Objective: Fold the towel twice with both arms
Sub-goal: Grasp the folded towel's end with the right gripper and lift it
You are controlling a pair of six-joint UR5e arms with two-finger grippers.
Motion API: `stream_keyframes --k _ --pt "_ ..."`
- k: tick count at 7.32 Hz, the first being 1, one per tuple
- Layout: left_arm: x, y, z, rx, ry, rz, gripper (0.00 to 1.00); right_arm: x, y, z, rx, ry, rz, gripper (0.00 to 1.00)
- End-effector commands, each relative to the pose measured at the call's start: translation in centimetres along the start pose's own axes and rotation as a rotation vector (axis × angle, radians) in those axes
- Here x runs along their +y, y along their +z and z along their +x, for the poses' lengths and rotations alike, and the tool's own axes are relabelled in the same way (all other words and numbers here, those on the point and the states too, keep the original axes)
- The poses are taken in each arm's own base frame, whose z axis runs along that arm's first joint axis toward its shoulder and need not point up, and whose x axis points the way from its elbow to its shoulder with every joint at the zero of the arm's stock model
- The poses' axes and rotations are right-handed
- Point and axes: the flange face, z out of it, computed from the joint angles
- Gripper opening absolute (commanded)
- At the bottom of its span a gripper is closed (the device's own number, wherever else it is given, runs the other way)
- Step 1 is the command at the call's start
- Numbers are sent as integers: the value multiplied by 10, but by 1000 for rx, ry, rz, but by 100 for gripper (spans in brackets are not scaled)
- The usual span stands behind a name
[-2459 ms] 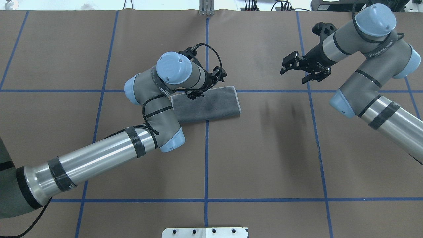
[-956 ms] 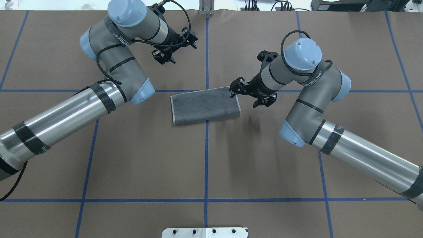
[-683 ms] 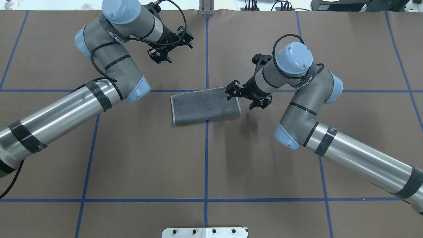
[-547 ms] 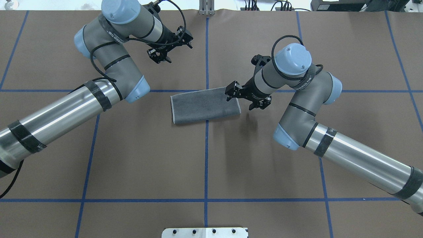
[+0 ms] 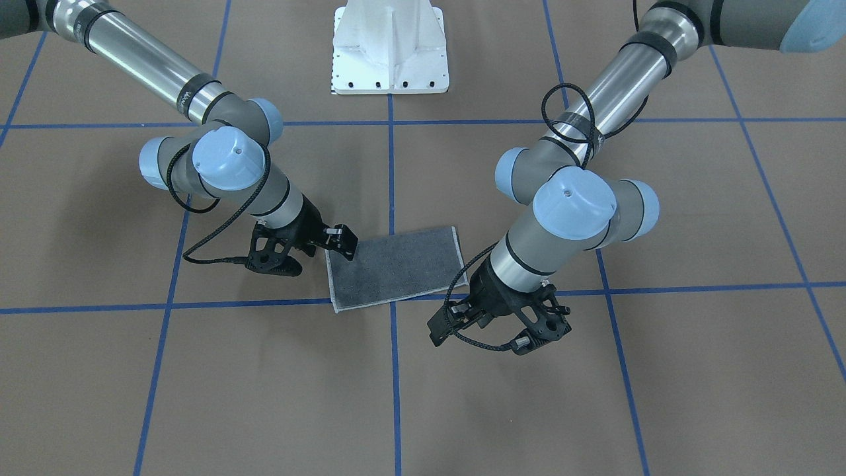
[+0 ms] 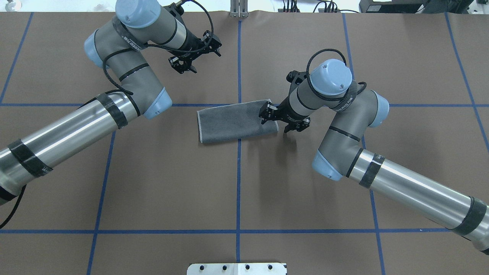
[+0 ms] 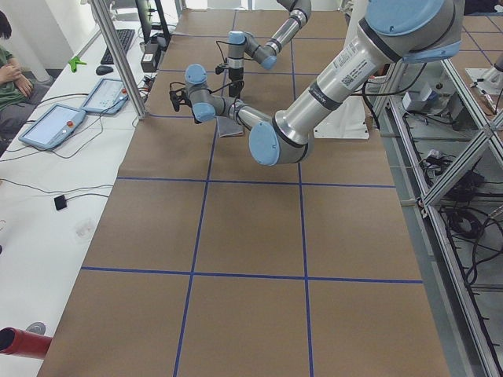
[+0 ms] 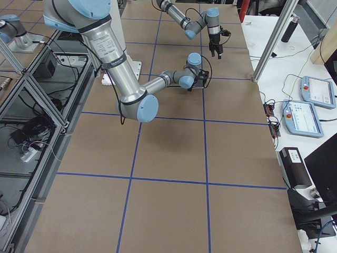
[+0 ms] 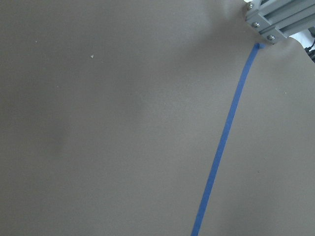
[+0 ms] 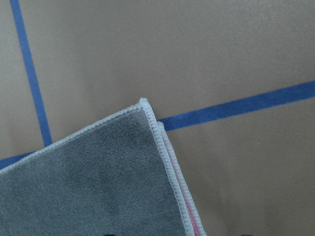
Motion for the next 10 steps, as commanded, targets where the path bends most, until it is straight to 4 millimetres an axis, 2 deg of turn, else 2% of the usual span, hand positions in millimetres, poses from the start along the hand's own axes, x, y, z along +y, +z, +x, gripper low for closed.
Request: stream_keyframes --k 1,2,3,6,9,10 --pt "0 3 -5 -6 -1 0 99 -1 1 4 6 4 2 37" --pt "0 3 -5 -6 -3 0 99 -1 1 3 4 13 2 5" --pt "0 3 -5 -6 -1 0 99 -1 1 3 4 13 2 0" --pt "-7 -2 -5 -4 -5 9 99 1 -10 2 -19 3 -39 0" --pt "-9 -3 -5 -3 -8 11 99 32 -51 19 -81 -26 -145 0" --pt "-9 -3 -5 -3 -6 11 99 47 -61 11 -105 -41 -196 0"
